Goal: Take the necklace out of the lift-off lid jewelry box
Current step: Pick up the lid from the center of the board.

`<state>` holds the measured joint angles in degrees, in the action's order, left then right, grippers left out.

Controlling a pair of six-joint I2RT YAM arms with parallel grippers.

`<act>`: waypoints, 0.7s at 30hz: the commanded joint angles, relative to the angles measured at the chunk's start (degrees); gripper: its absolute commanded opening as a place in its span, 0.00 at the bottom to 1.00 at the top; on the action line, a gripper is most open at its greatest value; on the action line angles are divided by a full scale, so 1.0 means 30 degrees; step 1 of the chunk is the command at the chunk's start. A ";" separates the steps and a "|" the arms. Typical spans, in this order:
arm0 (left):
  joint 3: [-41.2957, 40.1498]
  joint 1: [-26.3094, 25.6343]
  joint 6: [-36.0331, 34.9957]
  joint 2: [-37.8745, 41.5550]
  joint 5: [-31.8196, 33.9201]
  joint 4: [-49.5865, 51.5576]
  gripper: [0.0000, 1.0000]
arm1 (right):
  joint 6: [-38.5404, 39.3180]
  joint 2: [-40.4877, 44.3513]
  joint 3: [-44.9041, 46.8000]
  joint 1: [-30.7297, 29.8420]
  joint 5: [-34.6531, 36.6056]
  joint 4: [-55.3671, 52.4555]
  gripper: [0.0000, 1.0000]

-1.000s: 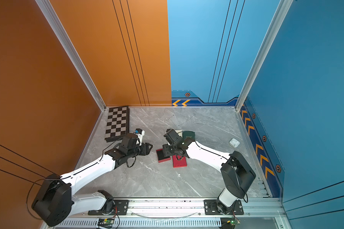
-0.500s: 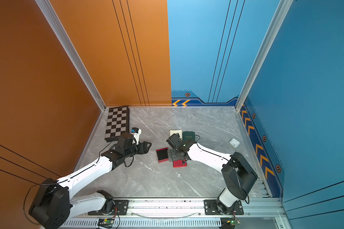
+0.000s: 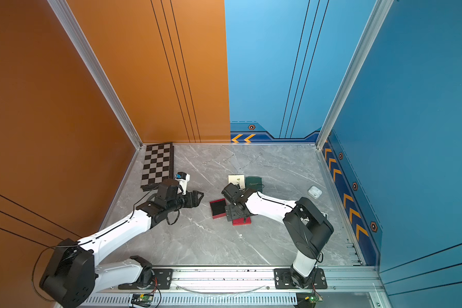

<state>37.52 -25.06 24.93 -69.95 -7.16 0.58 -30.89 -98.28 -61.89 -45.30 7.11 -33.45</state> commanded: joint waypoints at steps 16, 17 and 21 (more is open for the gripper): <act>-0.0108 0.0296 0.0236 -0.0687 -0.0837 -0.0206 0.76 | -0.0014 -0.0616 0.0260 0.0519 -0.1456 0.0648 0.95; -0.0110 0.0296 0.0239 -0.0702 -0.0894 -0.0200 0.76 | -0.0029 -0.0685 0.0242 0.0515 -0.1474 0.0651 0.95; -0.0142 0.0300 0.0242 -0.0647 -0.0940 -0.0184 0.76 | -0.0101 -0.0807 0.0272 0.0563 -0.1447 0.0662 0.93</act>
<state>37.52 -24.73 25.30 -71.66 -8.71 0.38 -30.89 -100.09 -61.73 -43.86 3.18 -31.90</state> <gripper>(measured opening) 0.758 0.935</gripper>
